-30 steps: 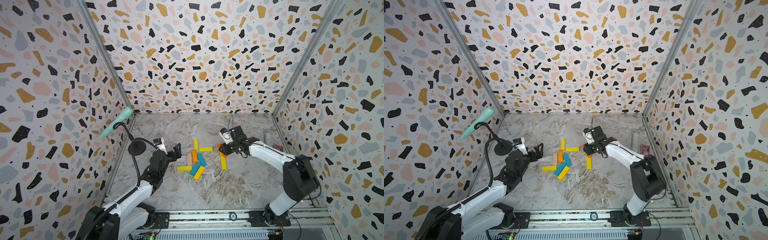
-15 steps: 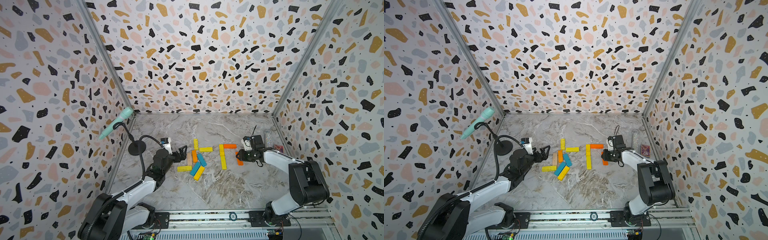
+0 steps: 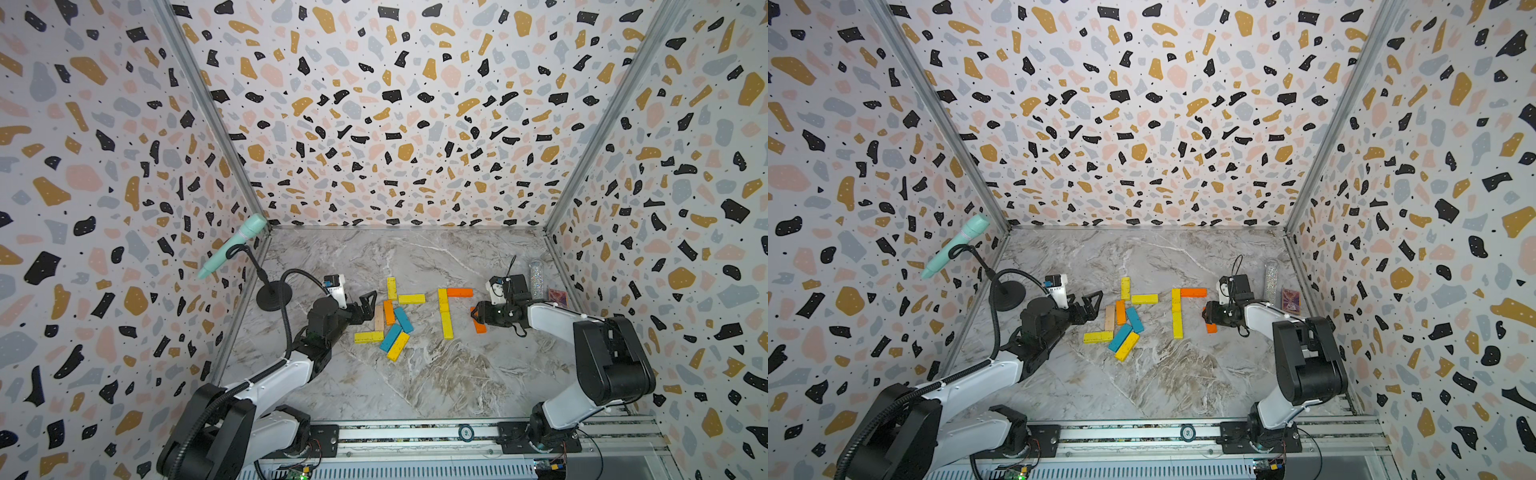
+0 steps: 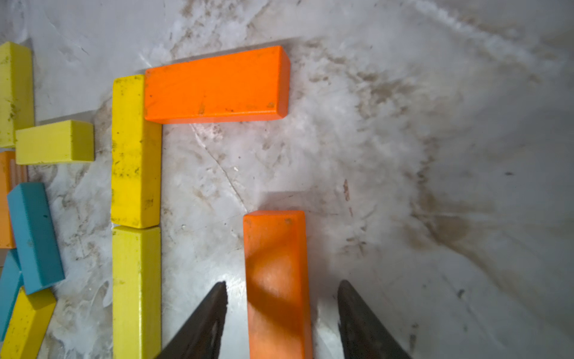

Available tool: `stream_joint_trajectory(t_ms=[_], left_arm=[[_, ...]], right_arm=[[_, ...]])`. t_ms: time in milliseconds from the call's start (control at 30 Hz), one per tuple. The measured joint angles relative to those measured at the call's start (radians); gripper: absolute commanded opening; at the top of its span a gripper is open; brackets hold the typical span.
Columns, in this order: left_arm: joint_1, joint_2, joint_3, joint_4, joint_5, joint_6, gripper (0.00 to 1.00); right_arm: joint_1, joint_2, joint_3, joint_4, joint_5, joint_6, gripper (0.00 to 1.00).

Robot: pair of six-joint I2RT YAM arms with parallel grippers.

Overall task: Assemble the number 6 with building blocks
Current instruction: Assemble the building block at the center of the board.

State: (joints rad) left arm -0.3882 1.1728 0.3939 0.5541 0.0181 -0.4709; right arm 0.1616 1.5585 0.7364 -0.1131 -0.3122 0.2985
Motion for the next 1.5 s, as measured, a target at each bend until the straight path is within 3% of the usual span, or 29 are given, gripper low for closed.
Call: stream_joint_trajectory(t_ms=[233,733,933,1133,1500], left_arm=[[0.000,0.001,0.013,-0.002,0.001,0.000,0.99],[0.000,0.002,0.013,-0.007,0.002,0.000,1.00],[0.000,0.002,0.013,-0.007,0.003,0.000,1.00],[0.000,0.005,0.013,-0.007,0.004,0.000,1.00],[-0.001,0.011,0.014,-0.010,0.008,0.000,0.99]], right_arm=[[0.004,-0.108,-0.109,0.005,-0.047,0.037,0.62],[0.128,-0.051,-0.099,0.148,-0.143,0.139,0.61],[0.129,-0.055,-0.093,0.192,-0.145,0.165,0.56],[0.148,-0.066,-0.097,0.243,-0.149,0.204,0.45],[0.160,-0.145,-0.148,0.259,-0.125,0.236,0.43]])
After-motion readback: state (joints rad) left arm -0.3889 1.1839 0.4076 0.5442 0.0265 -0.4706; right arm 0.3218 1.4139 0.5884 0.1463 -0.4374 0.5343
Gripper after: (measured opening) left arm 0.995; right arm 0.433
